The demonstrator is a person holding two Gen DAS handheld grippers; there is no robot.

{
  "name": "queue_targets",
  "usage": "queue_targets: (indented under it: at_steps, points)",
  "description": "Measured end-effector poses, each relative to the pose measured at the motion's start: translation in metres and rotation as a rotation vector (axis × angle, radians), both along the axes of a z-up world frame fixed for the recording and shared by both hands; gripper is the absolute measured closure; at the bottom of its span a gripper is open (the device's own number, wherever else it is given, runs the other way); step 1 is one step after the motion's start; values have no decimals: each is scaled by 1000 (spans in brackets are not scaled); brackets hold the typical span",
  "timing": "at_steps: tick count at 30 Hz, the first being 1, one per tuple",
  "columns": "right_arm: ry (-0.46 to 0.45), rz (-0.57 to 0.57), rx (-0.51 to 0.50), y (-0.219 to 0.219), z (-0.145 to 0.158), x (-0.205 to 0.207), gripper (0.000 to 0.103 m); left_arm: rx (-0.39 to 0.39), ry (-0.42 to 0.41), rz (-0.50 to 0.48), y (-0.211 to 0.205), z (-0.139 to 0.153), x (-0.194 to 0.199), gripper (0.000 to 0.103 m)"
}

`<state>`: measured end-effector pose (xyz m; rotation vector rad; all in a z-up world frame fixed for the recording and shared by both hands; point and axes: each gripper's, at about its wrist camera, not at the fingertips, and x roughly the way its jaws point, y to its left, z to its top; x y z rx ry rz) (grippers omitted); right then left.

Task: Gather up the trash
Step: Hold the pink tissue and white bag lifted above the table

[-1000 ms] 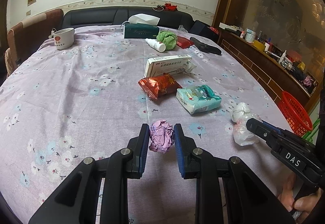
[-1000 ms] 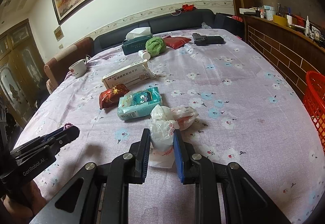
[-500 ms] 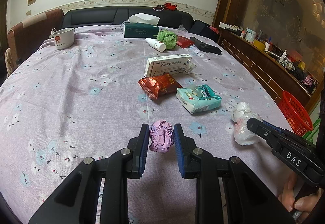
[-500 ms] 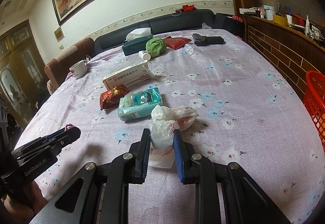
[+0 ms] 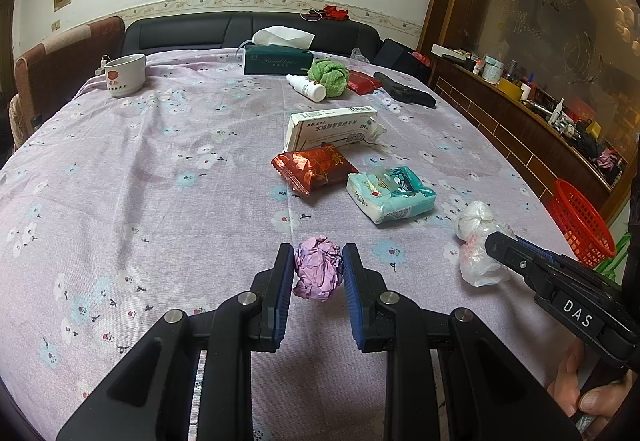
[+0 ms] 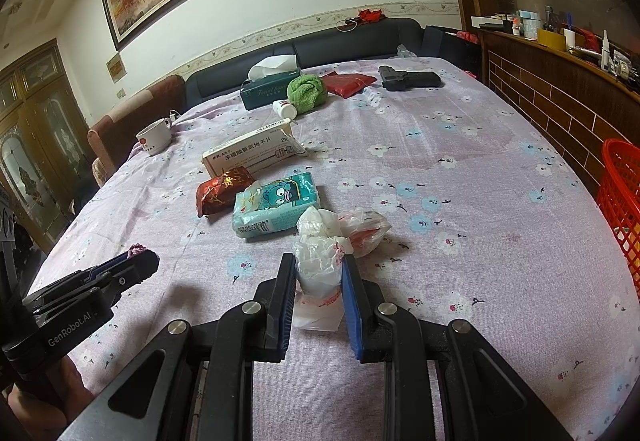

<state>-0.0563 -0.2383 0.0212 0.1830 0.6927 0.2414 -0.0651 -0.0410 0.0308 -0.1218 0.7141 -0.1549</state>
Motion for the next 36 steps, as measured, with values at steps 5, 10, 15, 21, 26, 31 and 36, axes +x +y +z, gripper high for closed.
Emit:
queue_targets:
  at_steps: [5, 10, 15, 21, 26, 31, 36]
  points:
    - [1, 0, -2, 1, 1, 0, 79, -1, 0, -1, 0, 0, 0, 80]
    - [0, 0, -1, 1, 1, 0, 79, 0, 1, 0, 0, 0, 0, 80]
    - [1, 0, -1, 1, 0, 0, 79, 1, 1, 0, 0, 0, 0, 80]
    - [2, 1, -3, 2, 1, 0, 79, 0, 1, 0, -1, 1, 0, 80]
    - [3, 1, -3, 2, 1, 0, 79, 1, 2, 0, -1, 1, 0, 80]
    - [2, 0, -3, 2, 0, 0, 79, 4, 7, 1, -1, -1, 1, 80]
    - [-2, -5, -12, 3, 2, -1, 79, -7, -2, -31, -2, -2, -1, 80]
